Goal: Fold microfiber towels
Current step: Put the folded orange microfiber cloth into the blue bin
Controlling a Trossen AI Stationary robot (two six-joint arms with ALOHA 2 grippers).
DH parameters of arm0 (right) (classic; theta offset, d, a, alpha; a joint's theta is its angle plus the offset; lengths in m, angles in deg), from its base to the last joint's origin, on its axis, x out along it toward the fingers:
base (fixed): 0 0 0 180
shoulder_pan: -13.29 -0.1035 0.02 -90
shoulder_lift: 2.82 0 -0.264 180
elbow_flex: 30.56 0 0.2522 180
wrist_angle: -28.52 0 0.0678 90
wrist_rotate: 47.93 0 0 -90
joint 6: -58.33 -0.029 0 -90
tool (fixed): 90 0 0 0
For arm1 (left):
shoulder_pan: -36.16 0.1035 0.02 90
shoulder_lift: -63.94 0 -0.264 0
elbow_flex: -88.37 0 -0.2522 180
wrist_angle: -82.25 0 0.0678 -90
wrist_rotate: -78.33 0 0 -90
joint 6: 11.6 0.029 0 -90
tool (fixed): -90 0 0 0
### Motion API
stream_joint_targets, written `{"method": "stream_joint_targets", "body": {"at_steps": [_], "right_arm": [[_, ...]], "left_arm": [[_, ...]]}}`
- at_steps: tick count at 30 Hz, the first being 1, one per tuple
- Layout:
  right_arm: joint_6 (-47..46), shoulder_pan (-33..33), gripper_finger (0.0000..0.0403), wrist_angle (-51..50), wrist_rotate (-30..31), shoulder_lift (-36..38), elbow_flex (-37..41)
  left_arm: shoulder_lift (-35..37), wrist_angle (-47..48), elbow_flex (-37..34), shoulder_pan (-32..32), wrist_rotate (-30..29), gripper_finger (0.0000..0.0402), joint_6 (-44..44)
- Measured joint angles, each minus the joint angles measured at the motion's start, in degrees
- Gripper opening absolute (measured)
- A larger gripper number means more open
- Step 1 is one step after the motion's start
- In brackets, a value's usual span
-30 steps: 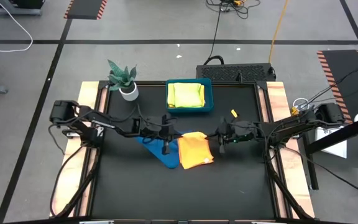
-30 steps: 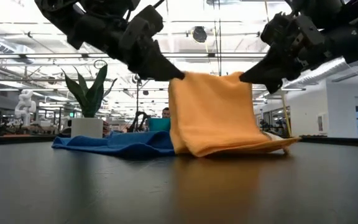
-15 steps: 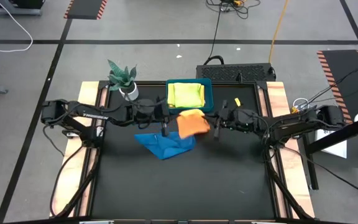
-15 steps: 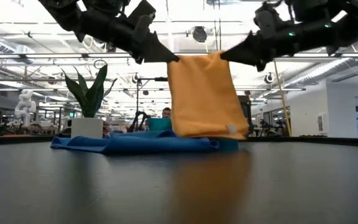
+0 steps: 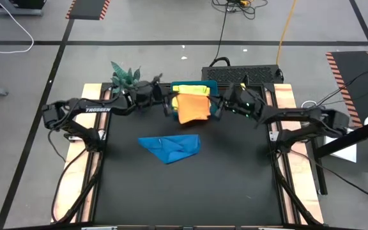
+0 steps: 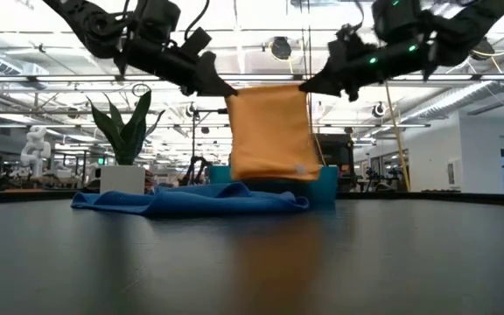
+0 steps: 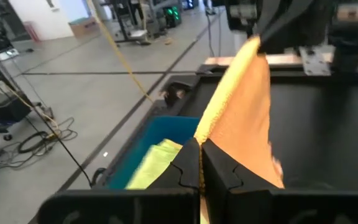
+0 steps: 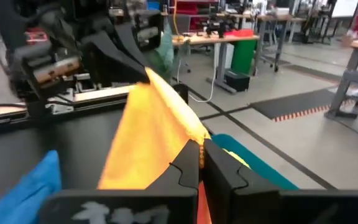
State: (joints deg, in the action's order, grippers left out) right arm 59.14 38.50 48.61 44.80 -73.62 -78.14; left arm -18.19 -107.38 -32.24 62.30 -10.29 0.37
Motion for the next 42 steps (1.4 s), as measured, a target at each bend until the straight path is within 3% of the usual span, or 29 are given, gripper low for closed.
{"method": "stream_joint_targets", "body": {"at_steps": [7, 18, 26, 33, 37, 42], "right_arm": [[0.94, 5.34, 0.0, 0.09, -1.58, -11.43, -6.57], [2.1, 10.93, 0.0, -0.6, -1.32, -22.75, -11.64], [3.07, 15.21, 0.0, -0.31, -3.98, -27.1, -13.13], [3.49, 17.14, 0.0001, 0.02, -7.59, -27.59, -13.6], [4.38, 17.23, 0.0022, 0.26, -7.47, -27.54, -13.6], [3.74, 17.27, 0.0083, -0.53, -7.24, -27.42, -13.56]], "left_arm": [[-3.35, -3.63, 0.32, 6.85, 2.34, 0.0001, 1.53], [-20.41, -0.73, 10.89, 12.88, 3.72, 0.0002, 3.31], [-27.45, 6.74, 19.9, 14.19, 3.24, 0.0005, 2.95], [-27.15, 9.3, 20.94, 13.98, 1.73, 0.0018, 2.27], [-26.91, 9.96, 20.96, 13.97, 2.76, 0.002, 2.54], [-26.91, 12.34, 20.9, 14.06, 3.94, 0.0036, 2.39]]}}
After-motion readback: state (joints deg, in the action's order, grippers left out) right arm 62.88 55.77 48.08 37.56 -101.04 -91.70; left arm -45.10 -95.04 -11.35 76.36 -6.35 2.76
